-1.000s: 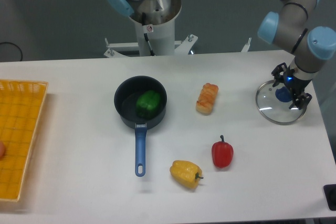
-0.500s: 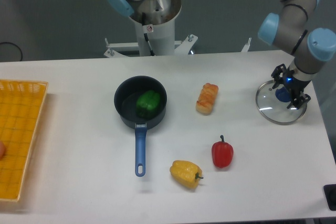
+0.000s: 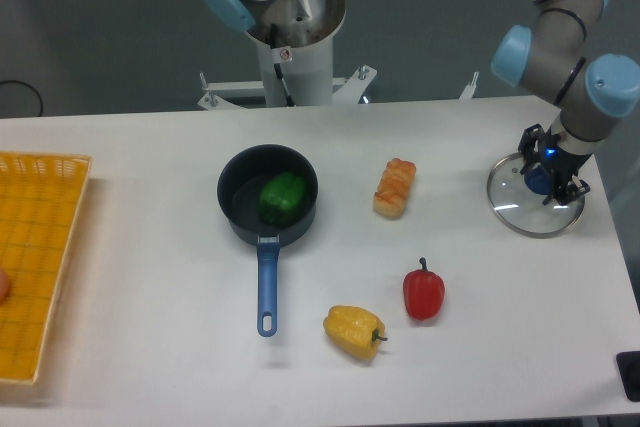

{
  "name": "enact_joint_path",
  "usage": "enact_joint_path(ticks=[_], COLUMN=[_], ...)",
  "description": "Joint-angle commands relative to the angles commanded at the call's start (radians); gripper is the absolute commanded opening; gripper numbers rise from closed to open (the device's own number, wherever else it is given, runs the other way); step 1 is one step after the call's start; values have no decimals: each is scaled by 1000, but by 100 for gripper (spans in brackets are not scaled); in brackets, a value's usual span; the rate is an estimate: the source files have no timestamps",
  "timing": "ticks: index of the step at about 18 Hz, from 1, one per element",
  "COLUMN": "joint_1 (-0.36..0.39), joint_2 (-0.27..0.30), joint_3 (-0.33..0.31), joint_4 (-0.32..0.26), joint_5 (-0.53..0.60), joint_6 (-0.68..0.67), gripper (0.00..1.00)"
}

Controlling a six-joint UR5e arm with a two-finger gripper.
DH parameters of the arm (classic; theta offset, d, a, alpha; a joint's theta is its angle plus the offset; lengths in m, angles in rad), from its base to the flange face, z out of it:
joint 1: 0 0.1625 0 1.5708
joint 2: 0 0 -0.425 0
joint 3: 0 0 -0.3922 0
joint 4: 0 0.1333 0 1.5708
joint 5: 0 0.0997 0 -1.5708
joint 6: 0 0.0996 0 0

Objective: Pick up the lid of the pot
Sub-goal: 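Lift the glass lid by its knob and tilt it up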

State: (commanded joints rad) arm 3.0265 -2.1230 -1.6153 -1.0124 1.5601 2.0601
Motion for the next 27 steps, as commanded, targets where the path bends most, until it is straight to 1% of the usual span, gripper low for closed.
enact_joint_path(ticks=[2,8,16,22,27], joint_1=[0,0,-11,-34,-69], joint_2=[2,11,66,90,91], joint_3=[0,0,5,38,67], joint_4=[0,-2,-3,5,8], joint_5=[0,0,-5,-31,-31], joint_6=[0,0,-2,-11,-75], gripper=[56,55,55,55,55])
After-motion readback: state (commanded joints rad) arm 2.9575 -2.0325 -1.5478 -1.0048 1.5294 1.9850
